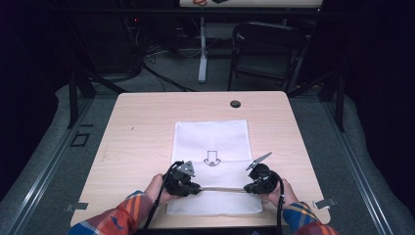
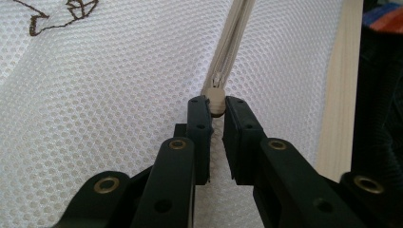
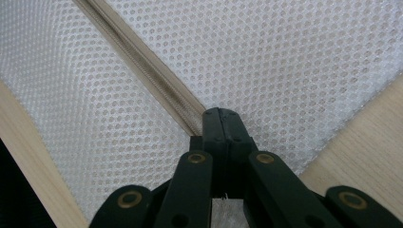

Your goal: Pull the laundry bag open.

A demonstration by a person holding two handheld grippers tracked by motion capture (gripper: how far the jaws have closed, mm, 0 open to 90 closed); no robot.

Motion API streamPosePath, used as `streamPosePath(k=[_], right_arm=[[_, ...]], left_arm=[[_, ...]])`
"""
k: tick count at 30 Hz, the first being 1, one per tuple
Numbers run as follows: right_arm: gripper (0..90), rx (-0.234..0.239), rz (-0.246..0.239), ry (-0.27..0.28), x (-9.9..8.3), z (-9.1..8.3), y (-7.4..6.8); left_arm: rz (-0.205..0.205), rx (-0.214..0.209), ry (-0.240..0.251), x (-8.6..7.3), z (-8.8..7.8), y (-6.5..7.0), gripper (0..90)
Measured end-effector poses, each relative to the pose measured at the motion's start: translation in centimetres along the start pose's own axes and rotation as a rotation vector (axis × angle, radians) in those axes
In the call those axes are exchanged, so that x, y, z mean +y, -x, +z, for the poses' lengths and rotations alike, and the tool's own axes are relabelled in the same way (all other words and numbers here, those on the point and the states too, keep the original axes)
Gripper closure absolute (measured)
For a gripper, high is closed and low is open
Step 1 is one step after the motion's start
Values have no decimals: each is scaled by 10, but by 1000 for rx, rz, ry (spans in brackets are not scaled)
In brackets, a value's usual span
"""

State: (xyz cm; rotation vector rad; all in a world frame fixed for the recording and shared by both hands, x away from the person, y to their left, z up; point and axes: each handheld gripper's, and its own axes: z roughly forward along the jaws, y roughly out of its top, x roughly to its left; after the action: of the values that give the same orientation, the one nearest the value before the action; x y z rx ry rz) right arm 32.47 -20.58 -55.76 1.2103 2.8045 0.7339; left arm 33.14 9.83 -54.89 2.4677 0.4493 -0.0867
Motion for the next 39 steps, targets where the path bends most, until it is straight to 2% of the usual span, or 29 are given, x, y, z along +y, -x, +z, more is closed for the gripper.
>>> streamPosePath(k=[5, 7, 10, 13, 17, 20, 23, 24, 26, 30, 34, 39], right_arm=[[900, 1, 0, -3, 0, 0, 1], [900, 4, -21, -28, 1, -2, 2], [900, 12, -9, -20, 2, -1, 2], [900, 9, -19, -28, 3, 0, 2], [900, 3, -18, -21, 3, 0, 0], [900, 12, -16, -22, 3, 0, 0], [900, 13, -13, -29, 4, 0, 0], [900, 0, -26, -35, 4, 0, 0], [900, -1, -22, -31, 4, 0, 0], [900, 0, -21, -32, 4, 0, 0], [900, 10, -15, -23, 3, 0, 1], [900, 6, -17, -28, 4, 0, 1]], left_arm=[[1, 9, -8, 0, -1, 0, 812], [-5, 14, -11, -3, -2, -1, 812], [-7, 18, -8, -5, -3, -1, 812], [-23, 21, -2, -8, -5, -2, 811], [-18, 28, -7, -9, -6, -3, 812], [-42, 50, -7, -14, -11, -9, 812], [-74, 38, 19, -22, -17, -12, 812], [-62, 50, 6, -22, -18, -10, 811], [-51, 57, -9, -22, -17, -8, 811], [-57, 50, -2, -23, -18, -9, 811], [-64, 61, -12, -26, -21, -10, 812], [-112, 90, -6, -40, -32, -18, 811]])
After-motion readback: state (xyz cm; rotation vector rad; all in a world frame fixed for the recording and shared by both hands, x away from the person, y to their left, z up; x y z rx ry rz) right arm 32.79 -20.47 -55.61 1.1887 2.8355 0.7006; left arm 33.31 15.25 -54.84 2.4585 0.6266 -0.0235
